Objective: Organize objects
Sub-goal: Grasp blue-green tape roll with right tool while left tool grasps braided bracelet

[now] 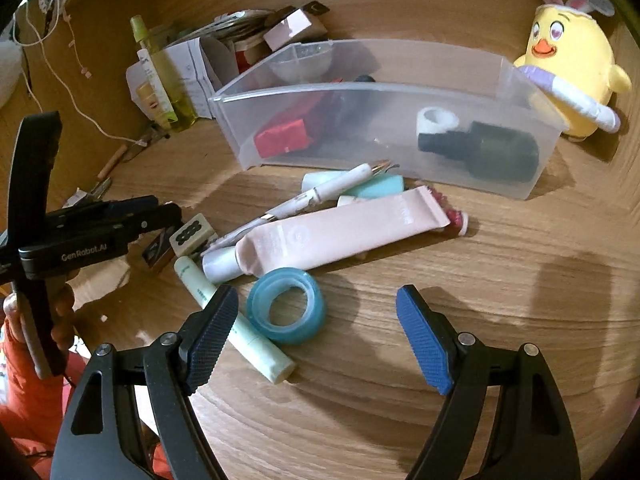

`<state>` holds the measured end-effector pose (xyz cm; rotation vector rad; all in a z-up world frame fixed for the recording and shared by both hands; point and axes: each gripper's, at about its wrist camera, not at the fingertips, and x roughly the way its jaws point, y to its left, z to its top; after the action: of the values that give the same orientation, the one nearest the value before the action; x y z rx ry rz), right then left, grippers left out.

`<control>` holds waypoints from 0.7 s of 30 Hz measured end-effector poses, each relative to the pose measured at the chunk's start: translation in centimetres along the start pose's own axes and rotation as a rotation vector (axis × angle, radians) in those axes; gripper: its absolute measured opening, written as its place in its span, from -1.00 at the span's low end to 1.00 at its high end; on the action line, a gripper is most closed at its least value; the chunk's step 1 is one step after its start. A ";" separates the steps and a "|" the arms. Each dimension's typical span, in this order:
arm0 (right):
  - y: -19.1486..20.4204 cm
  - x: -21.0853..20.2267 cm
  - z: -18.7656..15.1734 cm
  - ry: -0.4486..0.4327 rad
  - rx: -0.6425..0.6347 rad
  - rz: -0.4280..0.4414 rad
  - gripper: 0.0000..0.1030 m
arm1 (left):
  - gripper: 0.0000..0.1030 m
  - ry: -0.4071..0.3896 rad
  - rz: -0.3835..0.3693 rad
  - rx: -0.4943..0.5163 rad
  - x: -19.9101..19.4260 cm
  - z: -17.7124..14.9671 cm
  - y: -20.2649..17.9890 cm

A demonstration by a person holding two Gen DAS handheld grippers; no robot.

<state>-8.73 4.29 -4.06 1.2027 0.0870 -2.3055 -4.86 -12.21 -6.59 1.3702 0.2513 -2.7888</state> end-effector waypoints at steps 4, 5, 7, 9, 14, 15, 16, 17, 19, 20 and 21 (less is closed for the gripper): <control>0.2 0.2 -0.1 0.000 -0.010 0.000 0.49 | -0.40 -0.006 -0.024 -0.013 -0.1 -0.1 0.1; 0.4 0.2 -0.1 -0.004 -0.014 -0.002 0.43 | -0.49 -0.007 -0.032 -0.016 -0.1 -0.1 0.1; 0.5 0.1 -0.2 -0.010 -0.023 0.001 0.30 | -0.60 -0.012 -0.039 -0.021 -0.1 -0.1 0.2; 0.5 0.2 -0.2 -0.006 -0.028 -0.002 0.15 | -0.74 -0.012 -0.026 -0.026 0.0 -0.1 0.2; 0.3 0.2 -0.1 -0.012 -0.037 -0.023 -0.25 | -0.74 -0.027 -0.016 -0.027 -0.1 -0.4 0.1; 0.3 0.2 -0.1 -0.012 -0.038 -0.024 -0.28 | -0.74 -0.031 -0.011 -0.027 -0.2 -0.4 0.1; 0.2 0.2 -0.1 -0.013 -0.037 -0.025 -0.28 | -0.74 -0.034 -0.009 -0.027 -0.3 -0.4 0.1; 0.1 0.2 -0.1 -0.014 -0.036 -0.027 -0.28 | -0.74 -0.038 -0.012 -0.031 -0.4 -0.3 0.1; -0.1 0.1 -0.1 -0.020 -0.033 -0.036 -0.28 | -0.74 -0.046 -0.013 -0.035 -0.6 -0.2 0.1; -0.1 0.0 -0.1 -0.025 -0.033 -0.041 -0.28 | -0.74 -0.053 -0.009 -0.037 -0.8 -0.2 0.1; -0.2 -0.1 0.0 -0.030 -0.032 -0.045 -0.28 | -0.74 -0.060 -0.007 -0.039 -1.0 -0.1 0.1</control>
<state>-8.76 4.56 -4.01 1.1607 0.1407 -2.3514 -4.18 -12.33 -5.84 1.2777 0.3072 -2.8098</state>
